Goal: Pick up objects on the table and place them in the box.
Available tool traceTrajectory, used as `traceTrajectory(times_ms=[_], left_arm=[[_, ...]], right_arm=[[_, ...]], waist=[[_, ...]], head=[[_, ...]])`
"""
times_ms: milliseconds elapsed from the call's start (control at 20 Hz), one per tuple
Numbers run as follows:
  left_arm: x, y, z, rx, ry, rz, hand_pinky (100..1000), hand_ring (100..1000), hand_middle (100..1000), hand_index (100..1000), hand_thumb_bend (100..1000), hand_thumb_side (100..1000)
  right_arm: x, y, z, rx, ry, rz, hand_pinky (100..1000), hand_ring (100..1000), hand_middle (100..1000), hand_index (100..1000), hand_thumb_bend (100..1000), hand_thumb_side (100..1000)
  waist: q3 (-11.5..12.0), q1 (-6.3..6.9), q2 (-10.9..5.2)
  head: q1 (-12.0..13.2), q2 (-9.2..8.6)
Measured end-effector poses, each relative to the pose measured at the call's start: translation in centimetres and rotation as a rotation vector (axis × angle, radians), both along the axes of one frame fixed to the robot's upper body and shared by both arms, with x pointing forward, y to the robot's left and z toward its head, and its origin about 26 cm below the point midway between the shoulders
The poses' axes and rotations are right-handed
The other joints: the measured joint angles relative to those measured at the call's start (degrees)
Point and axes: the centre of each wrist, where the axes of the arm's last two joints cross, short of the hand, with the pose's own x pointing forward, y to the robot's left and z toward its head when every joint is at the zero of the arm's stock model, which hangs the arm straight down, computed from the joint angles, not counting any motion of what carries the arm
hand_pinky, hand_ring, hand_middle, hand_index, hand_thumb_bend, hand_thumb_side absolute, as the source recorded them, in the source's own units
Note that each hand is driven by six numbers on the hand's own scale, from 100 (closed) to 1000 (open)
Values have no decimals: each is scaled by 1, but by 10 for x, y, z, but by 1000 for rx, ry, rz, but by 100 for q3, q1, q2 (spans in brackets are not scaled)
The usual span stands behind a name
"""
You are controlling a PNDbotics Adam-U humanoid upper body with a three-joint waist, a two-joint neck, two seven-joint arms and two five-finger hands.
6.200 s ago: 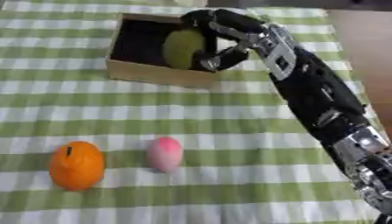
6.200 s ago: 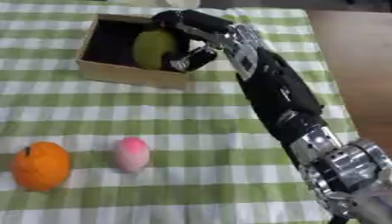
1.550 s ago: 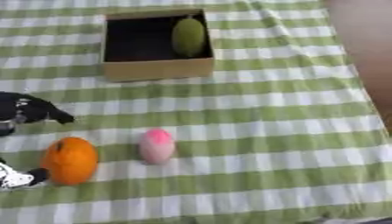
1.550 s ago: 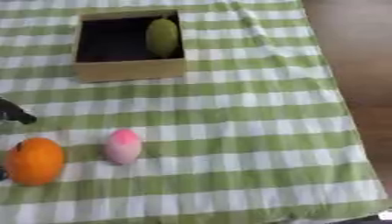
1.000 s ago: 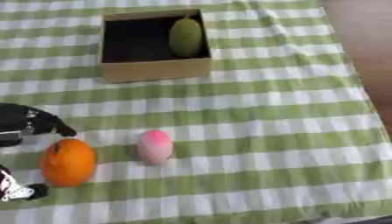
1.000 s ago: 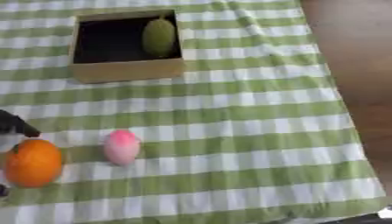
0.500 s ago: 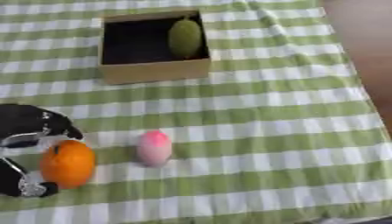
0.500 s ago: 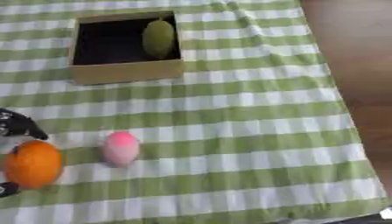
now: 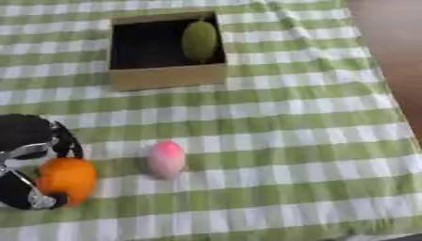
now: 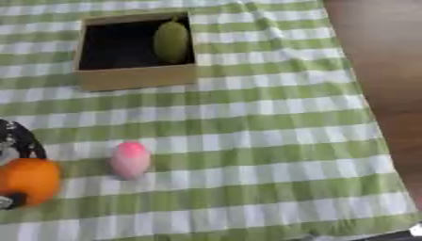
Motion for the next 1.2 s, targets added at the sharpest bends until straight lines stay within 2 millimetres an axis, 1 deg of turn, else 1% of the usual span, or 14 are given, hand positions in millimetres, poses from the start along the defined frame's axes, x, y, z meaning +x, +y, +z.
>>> traceTrajectory(times_ms=[50, 100, 150, 200, 300, 350, 550, 700, 950, 1200], left_arm=[[0, 1, -1, 1, 4, 4, 544, 570, 456, 669, 321, 208], [0, 1, -2, 0, 7, 8, 534, 562, 450, 661, 305, 209], [0, 2, -2, -3, 5, 13, 515, 548, 442, 646, 226, 214], [-1, 3, -2, -7, 4, 19, 512, 546, 441, 645, 204, 215], [0, 4, 0, -22, -5, 30, 495, 535, 438, 640, 121, 214], [-1, 4, 1, -34, -11, 33, 484, 527, 433, 636, 100, 215], [-1, 6, 12, -106, -56, 24, 466, 516, 426, 630, 100, 220], [1, 5, 28, -181, -125, -23, 456, 508, 415, 609, 100, 215], [6, 0, 65, -281, -274, -114, 450, 509, 412, 600, 100, 196], [8, -22, 111, -363, -407, -207, 450, 509, 420, 604, 100, 178]], right_arm=[[0, -1, 0, 4, 1, -4, 1000, 965, 663, 951, 100, 430], [0, -1, 0, 7, 3, -8, 1000, 965, 663, 951, 100, 433], [0, -2, 0, 10, 5, -11, 1000, 964, 662, 951, 100, 443], [-1, -3, 0, 14, 8, -16, 1000, 964, 661, 951, 100, 446], [-1, -3, -1, 19, 15, -21, 1000, 964, 661, 950, 100, 454], [0, -4, -1, 22, 17, -23, 1000, 964, 660, 950, 100, 458], [0, -5, -4, 33, 26, -31, 1000, 963, 660, 949, 100, 469], [0, -7, -4, 39, 30, -38, 1000, 963, 660, 949, 100, 469], [0, -7, -4, 43, 34, -42, 1000, 961, 659, 946, 100, 454], [0, -7, -5, 43, 36, -42, 1000, 961, 659, 945, 100, 462]], waist=[[0, 0, 0], [2, 0, 0], [3, 0, 0], [4, 0, 0], [8, 0, 0], [11, 0, 0], [41, 0, 0], [68, 0, 0], [89, 0, 0], [104, 0, -46]], head=[[3, 0], [5, 0], [8, 0], [8, 0], [8, 0], [8, 0], [-12, 0], [-23, 0], [-50, 1], [-62, 7]])
